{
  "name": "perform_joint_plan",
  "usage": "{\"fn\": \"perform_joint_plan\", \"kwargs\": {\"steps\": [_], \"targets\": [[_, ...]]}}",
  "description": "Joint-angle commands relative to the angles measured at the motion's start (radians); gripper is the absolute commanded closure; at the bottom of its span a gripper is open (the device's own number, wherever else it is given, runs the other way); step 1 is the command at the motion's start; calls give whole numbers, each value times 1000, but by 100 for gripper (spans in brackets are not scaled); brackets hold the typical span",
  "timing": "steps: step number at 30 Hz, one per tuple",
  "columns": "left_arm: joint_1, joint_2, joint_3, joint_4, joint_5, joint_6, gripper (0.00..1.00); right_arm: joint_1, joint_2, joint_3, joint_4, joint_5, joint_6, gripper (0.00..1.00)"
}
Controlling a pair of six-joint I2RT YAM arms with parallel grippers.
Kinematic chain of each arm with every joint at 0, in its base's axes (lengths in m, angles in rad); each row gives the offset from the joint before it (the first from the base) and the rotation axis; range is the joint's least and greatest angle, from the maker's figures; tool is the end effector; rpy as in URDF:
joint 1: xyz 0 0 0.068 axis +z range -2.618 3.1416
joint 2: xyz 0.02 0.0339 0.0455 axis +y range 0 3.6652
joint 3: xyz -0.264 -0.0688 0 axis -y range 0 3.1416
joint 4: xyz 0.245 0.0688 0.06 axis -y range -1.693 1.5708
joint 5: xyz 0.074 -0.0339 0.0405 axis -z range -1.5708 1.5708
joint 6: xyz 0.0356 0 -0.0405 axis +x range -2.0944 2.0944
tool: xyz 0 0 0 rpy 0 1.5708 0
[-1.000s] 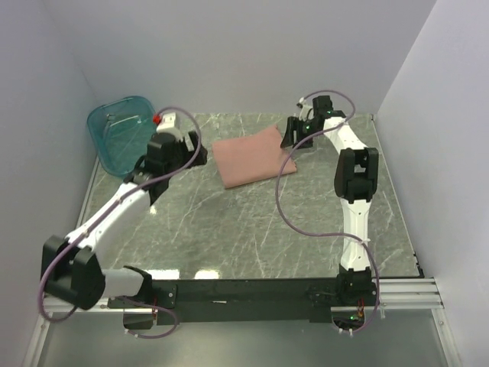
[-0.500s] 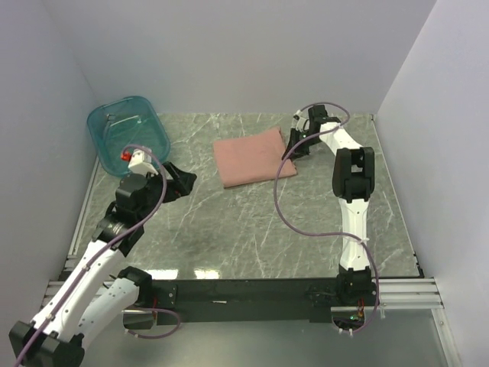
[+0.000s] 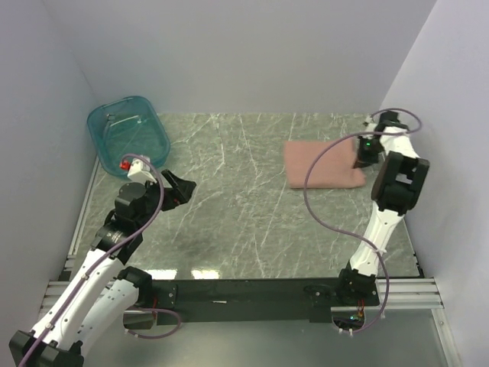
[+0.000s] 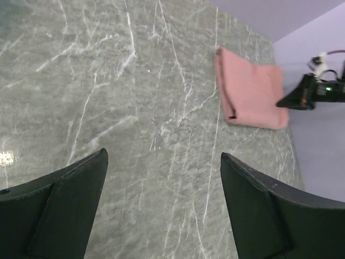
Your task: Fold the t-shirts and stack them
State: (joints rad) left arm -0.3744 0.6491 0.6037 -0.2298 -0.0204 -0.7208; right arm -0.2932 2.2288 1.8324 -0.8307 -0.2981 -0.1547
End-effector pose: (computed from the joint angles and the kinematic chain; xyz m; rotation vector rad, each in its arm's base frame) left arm 0.1516 -0.0588 0.2921 -0.3441 1.8811 -0.7367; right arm 0.4501 -0.1250 0.1814 0.1178 2.7259 0.2942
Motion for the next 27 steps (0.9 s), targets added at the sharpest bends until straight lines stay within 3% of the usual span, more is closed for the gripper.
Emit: {"fn": "perform_joint_plan", "kwargs": {"steps": [1, 2, 3, 6, 12, 14, 16, 19, 21, 22, 24, 25, 27], "targets": [[-1, 15, -7, 75, 43, -3, 10, -30, -130, -48, 19, 239, -135, 98], [-1, 29, -7, 82, 53, -2, 10, -40, -162, -56, 30, 261, -166, 93], [-1, 37, -5, 92, 78, 7, 10, -40, -179, -65, 33, 278, -183, 72], [-1, 63, 22, 106, 86, 20, 10, -38, -253, -104, 47, 318, -229, 44], [-1, 66, 88, 31, 24, 72, 6, -3, -412, -168, 53, 309, -293, 35], [0, 58, 99, 1, -33, 72, 1, 8, -472, -185, -5, 210, -347, 31], [2, 50, 110, -19, -76, 60, 1, 14, -536, -214, -56, -25, -396, 26], [43, 57, 128, -83, -173, 21, 1, 11, -674, -350, 14, -174, -373, 22], [119, 95, 128, -82, -30, 33, 1, 9, -765, -450, 203, -159, -254, 19], [249, 116, 122, -74, 55, 38, 1, 9, -847, -537, 258, -144, -218, 18], [374, 181, 107, -46, 289, 27, 2, 9, -920, -605, 396, -112, -116, 16], [470, 199, 117, -54, 315, 40, 4, 9, -970, -645, 422, -90, -97, 15], [488, 224, 184, -94, 242, 110, 1, 9, -1006, -670, 481, -43, -17, 15]]}}
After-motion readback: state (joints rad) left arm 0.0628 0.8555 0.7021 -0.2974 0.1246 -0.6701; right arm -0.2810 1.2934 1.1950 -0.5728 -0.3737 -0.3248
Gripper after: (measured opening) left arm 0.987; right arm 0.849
